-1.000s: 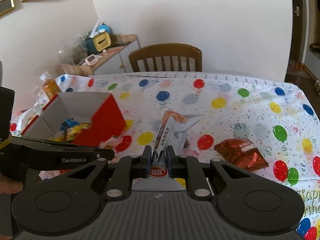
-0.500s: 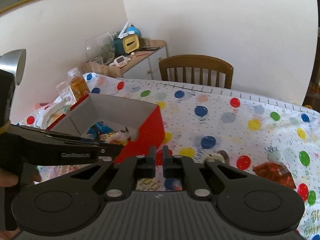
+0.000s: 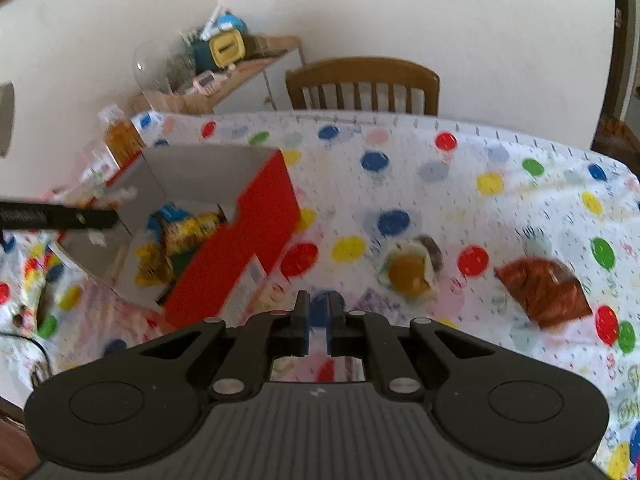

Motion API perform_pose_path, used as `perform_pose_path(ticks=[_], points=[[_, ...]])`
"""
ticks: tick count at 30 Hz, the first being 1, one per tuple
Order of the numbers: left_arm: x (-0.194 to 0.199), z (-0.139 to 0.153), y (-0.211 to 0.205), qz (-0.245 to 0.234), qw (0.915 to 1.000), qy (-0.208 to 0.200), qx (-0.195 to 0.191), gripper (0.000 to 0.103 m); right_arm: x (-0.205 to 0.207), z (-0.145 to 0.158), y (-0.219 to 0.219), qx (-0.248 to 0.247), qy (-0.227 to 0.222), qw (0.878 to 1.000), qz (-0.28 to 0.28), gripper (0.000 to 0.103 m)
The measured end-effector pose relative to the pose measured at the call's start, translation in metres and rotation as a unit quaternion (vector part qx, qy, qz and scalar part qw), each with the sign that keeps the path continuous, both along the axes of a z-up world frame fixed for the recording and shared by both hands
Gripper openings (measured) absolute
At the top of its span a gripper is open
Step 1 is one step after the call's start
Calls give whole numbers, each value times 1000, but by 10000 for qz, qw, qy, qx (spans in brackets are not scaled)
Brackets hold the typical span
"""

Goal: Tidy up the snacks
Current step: 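Carry the clear candy and white packet with both grippers over the red box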

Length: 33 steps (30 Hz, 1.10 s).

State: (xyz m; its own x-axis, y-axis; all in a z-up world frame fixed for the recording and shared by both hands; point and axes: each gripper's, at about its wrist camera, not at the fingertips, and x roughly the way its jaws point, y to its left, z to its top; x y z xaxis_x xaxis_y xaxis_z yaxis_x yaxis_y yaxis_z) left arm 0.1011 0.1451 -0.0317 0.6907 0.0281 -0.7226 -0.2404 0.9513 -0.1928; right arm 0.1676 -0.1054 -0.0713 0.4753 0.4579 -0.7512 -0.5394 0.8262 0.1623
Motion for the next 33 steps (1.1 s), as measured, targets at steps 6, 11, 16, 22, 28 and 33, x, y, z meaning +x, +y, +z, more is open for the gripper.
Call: perform_pose_path(ticks=[6, 11, 16, 22, 28, 33], points=[[-4, 0, 8, 19, 10000, 10, 8, 15, -5, -18, -7, -187, 117, 9997, -51, 21], [-6, 1, 10, 21, 10000, 2, 52, 15, -8, -26, -7, -300, 72, 9995, 9, 75], [-9, 0, 13, 41, 10000, 20, 70, 15, 2, -47, 1, -492, 255, 9985, -36, 75], [-12, -2, 17, 62, 9999, 79, 82, 15, 13, -78, 5, -579, 571, 9964, -229, 75], [-16, -6, 22, 123, 9998, 150, 78, 15, 11, -87, 15, -833, 466, 9953, -149, 62], [-18, -9, 26, 160, 9996, 200, 96, 15, 8, -86, 17, -904, 413, 9950, -81, 36]])
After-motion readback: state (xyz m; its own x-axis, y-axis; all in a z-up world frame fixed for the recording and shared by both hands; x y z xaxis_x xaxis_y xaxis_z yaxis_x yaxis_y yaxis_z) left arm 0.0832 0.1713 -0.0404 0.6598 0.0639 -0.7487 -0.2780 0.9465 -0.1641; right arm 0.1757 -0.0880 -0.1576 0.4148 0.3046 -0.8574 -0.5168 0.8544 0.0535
